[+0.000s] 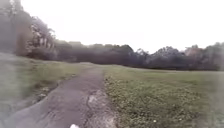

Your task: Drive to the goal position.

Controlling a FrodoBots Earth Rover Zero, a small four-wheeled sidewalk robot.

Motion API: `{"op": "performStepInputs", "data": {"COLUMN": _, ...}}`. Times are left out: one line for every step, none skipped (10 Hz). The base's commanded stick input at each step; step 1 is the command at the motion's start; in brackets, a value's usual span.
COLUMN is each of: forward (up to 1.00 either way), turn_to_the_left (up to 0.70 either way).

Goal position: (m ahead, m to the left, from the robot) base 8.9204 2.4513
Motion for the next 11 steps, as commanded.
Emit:
{"op": "performStepInputs", "data": {"forward": 0.00, "turn_to_the_left": 1.00}}
{"op": "performStepInputs", "data": {"forward": 0.00, "turn_to_the_left": 1.00}}
{"op": "performStepInputs", "data": {"forward": 0.00, "turn_to_the_left": 1.00}}
{"op": "performStepInputs", "data": {"forward": 0.00, "turn_to_the_left": 1.00}}
{"op": "performStepInputs", "data": {"forward": 0.00, "turn_to_the_left": 1.00}}
{"op": "performStepInputs", "data": {"forward": 0.00, "turn_to_the_left": 1.00}}
{"op": "performStepInputs", "data": {"forward": 0.32, "turn_to_the_left": 0.80}}
{"op": "performStepInputs", "data": {"forward": 0.79, "turn_to_the_left": 0.50}}
{"op": "performStepInputs", "data": {"forward": 1.00, "turn_to_the_left": 0.30}}
{"op": "performStepInputs", "data": {"forward": 1.00, "turn_to_the_left": 0.18}}
{"op": "performStepInputs", "data": {"forward": 1.00, "turn_to_the_left": 0.05}}
